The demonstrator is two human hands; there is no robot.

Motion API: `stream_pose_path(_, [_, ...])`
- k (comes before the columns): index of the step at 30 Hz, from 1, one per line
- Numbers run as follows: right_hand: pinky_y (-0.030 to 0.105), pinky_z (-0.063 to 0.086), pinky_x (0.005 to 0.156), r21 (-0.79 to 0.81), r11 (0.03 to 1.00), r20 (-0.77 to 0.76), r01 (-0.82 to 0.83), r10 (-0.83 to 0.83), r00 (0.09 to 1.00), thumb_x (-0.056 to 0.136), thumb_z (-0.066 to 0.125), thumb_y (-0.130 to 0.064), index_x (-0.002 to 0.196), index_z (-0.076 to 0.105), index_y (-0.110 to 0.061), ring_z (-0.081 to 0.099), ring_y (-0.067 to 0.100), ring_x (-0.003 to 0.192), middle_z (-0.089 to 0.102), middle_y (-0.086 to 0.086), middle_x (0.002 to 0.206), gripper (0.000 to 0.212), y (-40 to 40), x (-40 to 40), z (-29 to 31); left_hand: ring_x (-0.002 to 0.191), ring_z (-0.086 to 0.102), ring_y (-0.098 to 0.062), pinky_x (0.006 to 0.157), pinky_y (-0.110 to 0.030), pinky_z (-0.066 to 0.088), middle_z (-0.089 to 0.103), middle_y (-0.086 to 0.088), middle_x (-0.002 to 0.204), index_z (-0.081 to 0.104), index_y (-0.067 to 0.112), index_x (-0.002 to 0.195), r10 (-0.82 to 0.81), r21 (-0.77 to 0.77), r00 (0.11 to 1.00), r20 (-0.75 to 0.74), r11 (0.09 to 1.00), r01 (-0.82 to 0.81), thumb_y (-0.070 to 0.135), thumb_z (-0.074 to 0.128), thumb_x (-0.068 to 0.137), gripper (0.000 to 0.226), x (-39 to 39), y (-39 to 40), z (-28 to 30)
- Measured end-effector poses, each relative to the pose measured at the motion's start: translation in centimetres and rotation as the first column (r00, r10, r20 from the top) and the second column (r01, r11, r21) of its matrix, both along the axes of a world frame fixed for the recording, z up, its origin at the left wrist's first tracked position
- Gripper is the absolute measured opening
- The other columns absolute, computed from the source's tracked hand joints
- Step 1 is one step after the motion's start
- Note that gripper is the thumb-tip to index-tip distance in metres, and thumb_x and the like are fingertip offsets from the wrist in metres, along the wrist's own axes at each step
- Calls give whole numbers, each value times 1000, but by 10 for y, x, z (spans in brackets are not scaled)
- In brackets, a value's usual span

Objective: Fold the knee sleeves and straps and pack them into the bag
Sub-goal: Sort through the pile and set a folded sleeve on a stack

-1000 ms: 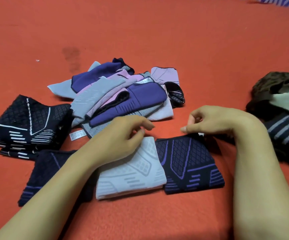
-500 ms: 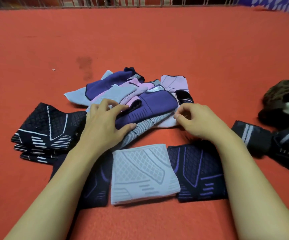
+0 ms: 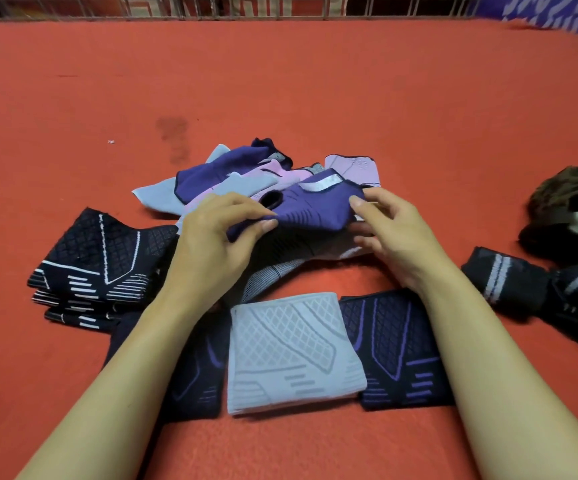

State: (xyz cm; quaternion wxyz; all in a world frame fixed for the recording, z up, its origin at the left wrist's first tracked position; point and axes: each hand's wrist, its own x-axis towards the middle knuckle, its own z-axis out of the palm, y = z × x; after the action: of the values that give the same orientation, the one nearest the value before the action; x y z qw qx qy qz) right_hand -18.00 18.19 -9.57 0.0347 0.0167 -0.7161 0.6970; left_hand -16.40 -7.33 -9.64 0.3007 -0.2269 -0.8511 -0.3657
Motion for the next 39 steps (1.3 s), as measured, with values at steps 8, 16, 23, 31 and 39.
stream_pose_path(8, [28,53,73,472,880,-260,-54,198,945,102,64,-32,70,74,-22,69,13,73,75,-5,76,36,-25,22,15,73,66,-8,61,-26,55,74,11,90,68,22,104,-397,473,719,571,875,108,47,58,100,28,19,28,13])
stream_pose_path(16, [25,45,67,606,795,-220,38,121,968,89,69,-19,98,57,-25,59,15,68,67,-2,75,16,-37,21,2,101,75,-30,89,-39,62,74,-21,112,63,4,104,-507,712,684,524,702,-26,13,54,108,14,13,22,4])
stream_pose_path(23, [46,65,79,102,991,9,-88,87,996,87,43,1,88,75,-22,71,25,83,73,5,89,40,-33,15,4,111,71,-27,97,-34,58,70,-19,125,70,-2,124,-917,965,303,260,251,-70,18,50,98,38,21,23,21])
stream_pose_path(31, [37,51,78,-349,785,142,-513,585,799,70,41,6,134,59,6,48,34,90,52,23,110,67,-32,29,23,91,71,-17,72,-26,60,74,-11,101,67,4,111,-556,683,609,566,729,31,-16,45,95,34,11,20,9])
stream_pose_path(39, [32,43,63,390,900,-23,-196,223,975,86,67,-17,108,62,-29,54,15,62,66,-2,70,25,-33,28,24,131,60,-38,108,-51,50,65,-22,139,63,-2,133,-751,848,459,476,531,-11,10,46,95,43,20,23,17])
